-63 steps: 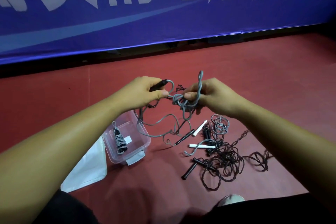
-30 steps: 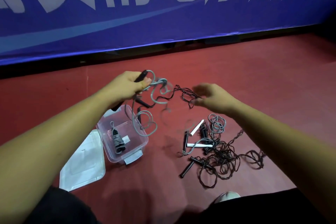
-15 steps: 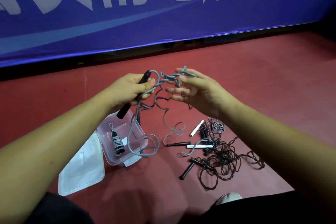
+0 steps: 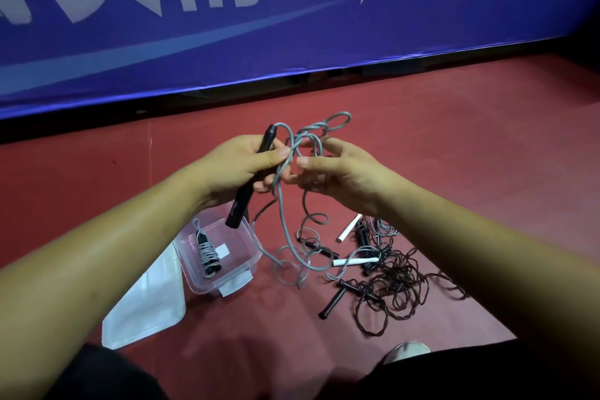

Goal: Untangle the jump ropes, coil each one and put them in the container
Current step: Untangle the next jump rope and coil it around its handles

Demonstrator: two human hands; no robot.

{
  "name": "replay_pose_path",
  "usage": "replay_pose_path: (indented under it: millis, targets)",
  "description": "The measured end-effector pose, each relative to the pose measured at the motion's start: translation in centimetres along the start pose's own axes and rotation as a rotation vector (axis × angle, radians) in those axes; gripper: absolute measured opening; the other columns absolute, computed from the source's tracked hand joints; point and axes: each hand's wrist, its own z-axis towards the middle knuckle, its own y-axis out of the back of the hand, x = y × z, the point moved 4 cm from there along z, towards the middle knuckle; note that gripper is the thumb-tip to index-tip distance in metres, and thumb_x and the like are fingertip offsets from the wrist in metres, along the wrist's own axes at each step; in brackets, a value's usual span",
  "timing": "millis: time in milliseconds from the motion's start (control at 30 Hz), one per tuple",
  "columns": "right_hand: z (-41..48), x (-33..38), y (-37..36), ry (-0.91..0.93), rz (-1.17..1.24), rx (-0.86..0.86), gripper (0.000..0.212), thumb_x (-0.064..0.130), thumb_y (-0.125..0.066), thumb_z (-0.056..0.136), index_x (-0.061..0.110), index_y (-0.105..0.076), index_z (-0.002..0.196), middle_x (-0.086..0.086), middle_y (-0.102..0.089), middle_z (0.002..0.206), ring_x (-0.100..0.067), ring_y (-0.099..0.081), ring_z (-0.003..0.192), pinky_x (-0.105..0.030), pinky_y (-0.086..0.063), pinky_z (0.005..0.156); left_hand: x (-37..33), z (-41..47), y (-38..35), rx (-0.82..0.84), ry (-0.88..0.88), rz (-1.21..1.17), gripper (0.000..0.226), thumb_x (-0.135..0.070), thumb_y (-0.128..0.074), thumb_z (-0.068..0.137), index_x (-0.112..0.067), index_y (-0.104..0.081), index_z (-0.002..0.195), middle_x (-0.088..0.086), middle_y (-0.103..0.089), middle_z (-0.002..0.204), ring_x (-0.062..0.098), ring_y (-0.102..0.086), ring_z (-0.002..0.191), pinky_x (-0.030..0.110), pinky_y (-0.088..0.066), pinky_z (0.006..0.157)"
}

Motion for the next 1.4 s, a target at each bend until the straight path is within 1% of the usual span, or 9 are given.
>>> replay_pose_path:
  millis: [67, 133, 233, 433, 700, 900, 1067, 1233, 1400]
  targets:
    - [0.1, 0.0, 0.5, -0.031, -0.121, -0.07, 0.036, 0.002, -0.068, 0.089, -0.001, -0.052, 0.122, -0.003, -0.053, 0.061, -0.017, -0.056, 0.049, -0.04, -0.055, 0.07, 0.5, 0.4, 0.4, -0.058, 0.051, -0.002, 0.018, -0.012, -0.05, 0.101, -0.012, -0.053, 0.083, -0.001, -0.052, 0.06, 0.007, -0.034, 0.048, 0.015, -0.028, 0.039]
    - [0.1, 0.2, 1.4, -0.044, -0.302, -0.128, 0.024, 0.007, -0.068, 0.091, -0.003, -0.056, 0.11, 0.0, -0.037, 0.053, -0.013, -0.033, 0.042, -0.026, -0.032, 0.046, 1.0, 0.9, 1.6, -0.182, 0.082, 0.114, 0.021, -0.015, -0.053, 0.1, -0.017, -0.054, 0.08, -0.006, -0.048, 0.056, 0.006, -0.033, 0.047, 0.015, -0.027, 0.039]
    - [-0.1, 0.9, 2.9, -0.089, -0.471, -0.163, 0.016, 0.01, -0.068, 0.092, -0.005, -0.062, 0.089, -0.003, -0.03, 0.057, -0.013, -0.023, 0.046, -0.025, -0.016, 0.047, 1.5, 1.5, 4.0, -0.357, 0.087, 0.386, 0.022, -0.02, -0.059, 0.097, -0.017, -0.056, 0.075, -0.003, -0.052, 0.059, 0.011, -0.036, 0.049, 0.021, -0.029, 0.044]
    - [-1.0, 2.5, 7.2, -0.083, -0.702, -0.358, 0.017, 0.013, -0.069, 0.091, 0.007, -0.069, 0.075, -0.003, -0.035, 0.053, -0.015, -0.027, 0.047, -0.026, -0.02, 0.048, 1.7, 1.8, 9.4, -0.554, 0.106, 0.927, 0.017, -0.026, -0.057, 0.097, -0.011, -0.058, 0.088, 0.018, -0.065, 0.092, 0.034, -0.06, 0.087, 0.037, -0.039, 0.071]
    - [-2.4, 2.4, 14.1, -0.089, -0.835, -0.719, 0.021, 0.012, -0.063, 0.094, 0.011, -0.063, 0.074, -0.004, -0.041, 0.052, -0.017, -0.035, 0.044, -0.023, -0.029, 0.044, 4.0, 0.2, 14.7, -0.604, 0.3, 1.081, 0.029, -0.024, -0.055, 0.099, 0.001, -0.062, 0.11, 0.028, -0.063, 0.11, 0.042, -0.059, 0.101, 0.039, -0.04, 0.077]
    - [-1.9, 1.3, 11.4, -0.109, -0.55, -0.329, 0.016, -0.007, -0.05, 0.091, 0.005, -0.061, 0.09, -0.017, -0.06, 0.069, -0.025, -0.054, 0.057, -0.031, -0.039, 0.054, 4.2, 1.1, 10.4, -0.344, 0.152, 0.944, 0.023, -0.022, -0.057, 0.099, -0.018, -0.054, 0.076, 0.0, -0.064, 0.069, 0.02, -0.053, 0.064, 0.028, -0.036, 0.058]
    - [-2.4, 0.4, 8.7, -0.318, -0.699, 0.122, 0.026, 0.021, -0.067, 0.092, 0.014, -0.067, 0.117, -0.004, -0.051, 0.065, -0.018, -0.049, 0.057, -0.03, -0.042, 0.059, 2.9, 1.1, 8.2, -0.303, 0.031, 0.703, 0.021, -0.016, -0.057, 0.098, -0.017, -0.055, 0.077, 0.0, -0.059, 0.065, 0.016, -0.046, 0.055, 0.029, -0.037, 0.057]
    - [-2.6, -1.0, 6.9, -0.389, -0.808, 0.318, 0.022, 0.011, -0.066, 0.091, 0.0, -0.07, 0.109, -0.01, -0.076, 0.095, -0.021, -0.071, 0.09, -0.039, -0.055, 0.088, 1.4, 0.6, 5.4, -0.162, -0.008, 0.387, 0.018, -0.01, -0.054, 0.099, -0.012, -0.054, 0.081, -0.001, -0.051, 0.059, 0.01, -0.034, 0.047, 0.02, -0.031, 0.046]
    - [-2.1, -1.4, 3.2, -0.303, -0.368, 0.32, 0.047, 0.011, -0.054, 0.076, 0.024, -0.064, 0.12, 0.0, -0.068, 0.125, -0.013, -0.056, 0.128, -0.031, -0.035, 0.112, 0.7, 0.5, 2.3, -0.106, -0.018, 0.218, 0.018, -0.007, -0.052, 0.1, -0.012, -0.052, 0.082, 0.0, -0.049, 0.058, 0.006, -0.033, 0.041, 0.016, -0.029, 0.04]
